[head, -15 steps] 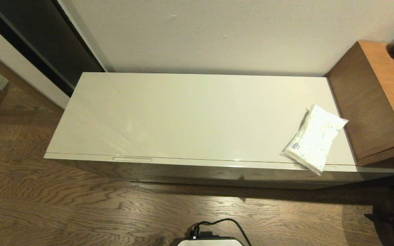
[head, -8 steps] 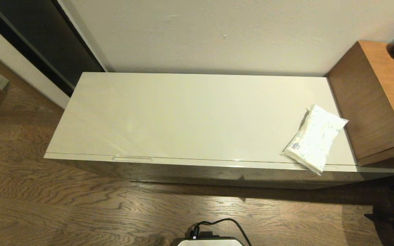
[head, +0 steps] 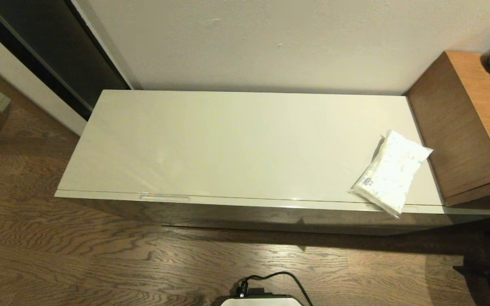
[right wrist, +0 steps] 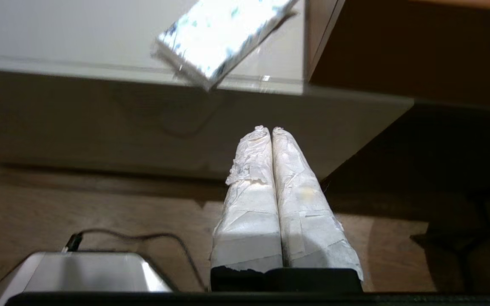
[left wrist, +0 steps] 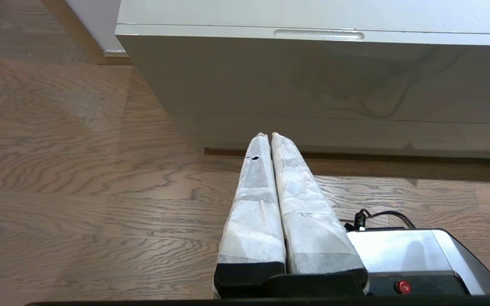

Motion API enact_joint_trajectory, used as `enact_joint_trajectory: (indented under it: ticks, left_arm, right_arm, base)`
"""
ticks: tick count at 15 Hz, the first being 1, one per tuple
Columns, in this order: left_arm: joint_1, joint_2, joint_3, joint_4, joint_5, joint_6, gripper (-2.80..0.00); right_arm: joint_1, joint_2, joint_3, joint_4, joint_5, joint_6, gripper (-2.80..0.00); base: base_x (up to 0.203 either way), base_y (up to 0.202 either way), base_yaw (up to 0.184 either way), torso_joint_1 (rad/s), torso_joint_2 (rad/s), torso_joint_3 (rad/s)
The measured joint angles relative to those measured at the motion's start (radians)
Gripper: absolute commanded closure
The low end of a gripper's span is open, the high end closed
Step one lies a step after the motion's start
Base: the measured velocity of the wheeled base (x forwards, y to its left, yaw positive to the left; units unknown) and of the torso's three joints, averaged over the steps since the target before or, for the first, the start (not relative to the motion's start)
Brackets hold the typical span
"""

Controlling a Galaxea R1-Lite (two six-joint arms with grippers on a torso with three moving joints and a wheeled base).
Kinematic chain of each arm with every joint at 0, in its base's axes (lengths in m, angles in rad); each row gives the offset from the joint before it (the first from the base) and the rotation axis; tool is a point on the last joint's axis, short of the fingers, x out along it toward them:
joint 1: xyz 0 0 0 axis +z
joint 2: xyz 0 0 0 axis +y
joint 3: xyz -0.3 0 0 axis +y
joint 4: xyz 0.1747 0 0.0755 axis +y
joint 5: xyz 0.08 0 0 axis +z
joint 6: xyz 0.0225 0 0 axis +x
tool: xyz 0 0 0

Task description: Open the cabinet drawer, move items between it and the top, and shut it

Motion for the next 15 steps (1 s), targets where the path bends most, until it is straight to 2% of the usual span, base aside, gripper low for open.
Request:
enact_joint_trajectory:
  ticks: [5, 15]
  left_arm:
    - [0.000, 0.000, 0.000, 0.000, 0.000, 0.000, 0.00]
    - [0.000, 0.000, 0.000, 0.000, 0.000, 0.000, 0.00]
  right_arm:
    - [-0.001, 0.000, 0.000, 0.094, 0.011, 0.081, 0.00]
    - [-0.001, 0.000, 0.000, 0.085, 0.012, 0.088, 0.00]
  base:
    - [0.000, 0.000, 0.000, 0.000, 0.00, 0.000]
    - [0.000, 0.000, 0.000, 0.000, 0.00, 0.000]
